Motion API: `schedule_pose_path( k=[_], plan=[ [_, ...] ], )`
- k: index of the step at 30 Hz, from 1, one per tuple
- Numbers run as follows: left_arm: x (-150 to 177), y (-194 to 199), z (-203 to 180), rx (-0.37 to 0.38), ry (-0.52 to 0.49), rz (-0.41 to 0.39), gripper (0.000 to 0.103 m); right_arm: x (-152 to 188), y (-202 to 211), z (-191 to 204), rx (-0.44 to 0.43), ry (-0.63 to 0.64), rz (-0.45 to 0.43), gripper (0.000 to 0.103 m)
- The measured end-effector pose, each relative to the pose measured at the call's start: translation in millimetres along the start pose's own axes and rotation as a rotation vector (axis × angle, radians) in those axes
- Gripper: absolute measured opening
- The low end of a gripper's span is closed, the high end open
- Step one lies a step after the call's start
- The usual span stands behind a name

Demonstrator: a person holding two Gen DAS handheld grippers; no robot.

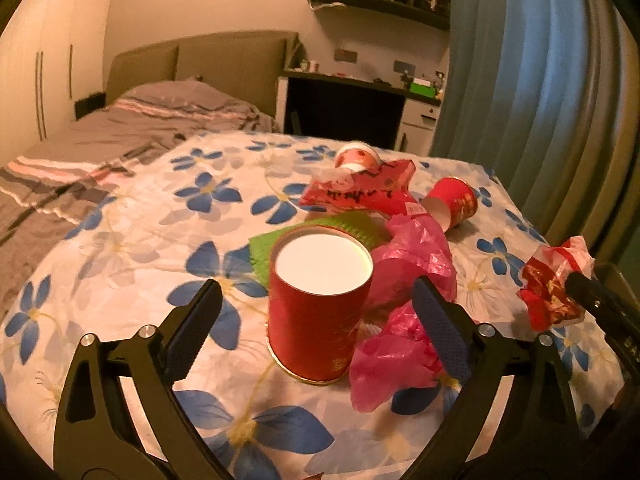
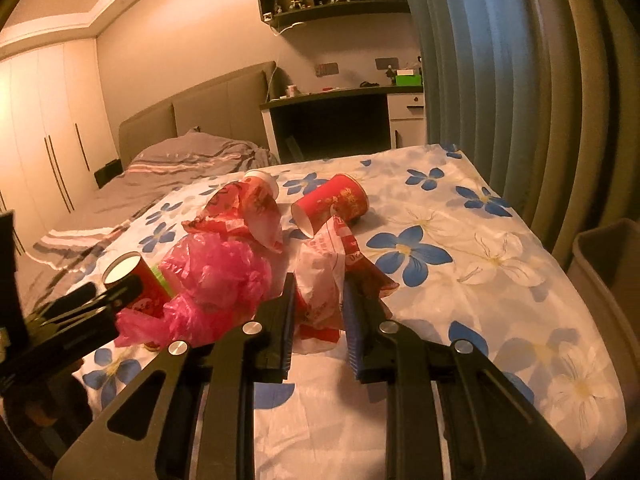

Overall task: Collect trash
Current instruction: 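Close the right gripper on the red-and-white paper wrapper, then grasp the red paper cup with the left gripper while the right holds the wrapper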

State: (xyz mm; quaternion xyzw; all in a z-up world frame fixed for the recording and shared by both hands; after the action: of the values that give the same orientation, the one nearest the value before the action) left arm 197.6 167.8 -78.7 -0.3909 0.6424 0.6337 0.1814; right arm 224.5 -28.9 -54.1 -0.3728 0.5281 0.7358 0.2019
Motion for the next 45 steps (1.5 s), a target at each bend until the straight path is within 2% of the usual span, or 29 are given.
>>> schedule_pose_path(
  k=[3,13,21,29,37,45],
  plan=[
    [-1,-8,2,0.032,0.013,0.027,0.088,1,5,2,-0.012,0.004,-0.008,0.023],
    [-1,-21,6,0.091,0.042,0.079,0.059,4,8,10,-0.031,0.034,-0.007,0.023],
    [-2,-10,14,0.102,0.083,0.057,0.057,4,17,13,-0.037,0.047,-0.023,0.023],
    [-6,49,20,0.044,0.098,-0.053,0.057,4,36,4,-0.042,0.043,-0.055,0.023],
    [-1,84,-7,0.074,0.062,-0.094,0.057,11,58,-6,-0.043,0.036,-0.078,0.023],
    [-2,110,-42,0.124,0.009,-0.134,0.057,16,87,-32,-0.015,0.004,-0.121,0.023]
  ],
)
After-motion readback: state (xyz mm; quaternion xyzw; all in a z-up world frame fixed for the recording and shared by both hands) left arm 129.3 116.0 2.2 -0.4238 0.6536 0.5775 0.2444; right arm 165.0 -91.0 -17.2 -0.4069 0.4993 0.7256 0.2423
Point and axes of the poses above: each gripper's, at about its wrist camera, not at the fingertips, and y roughly against the way its jaws point, z to its left, x to its underside, the point moved 6 cm from there along -y, roughly the way its jaws point, and after that the axes turned 9 degrees about z, right-handed, at the moved point
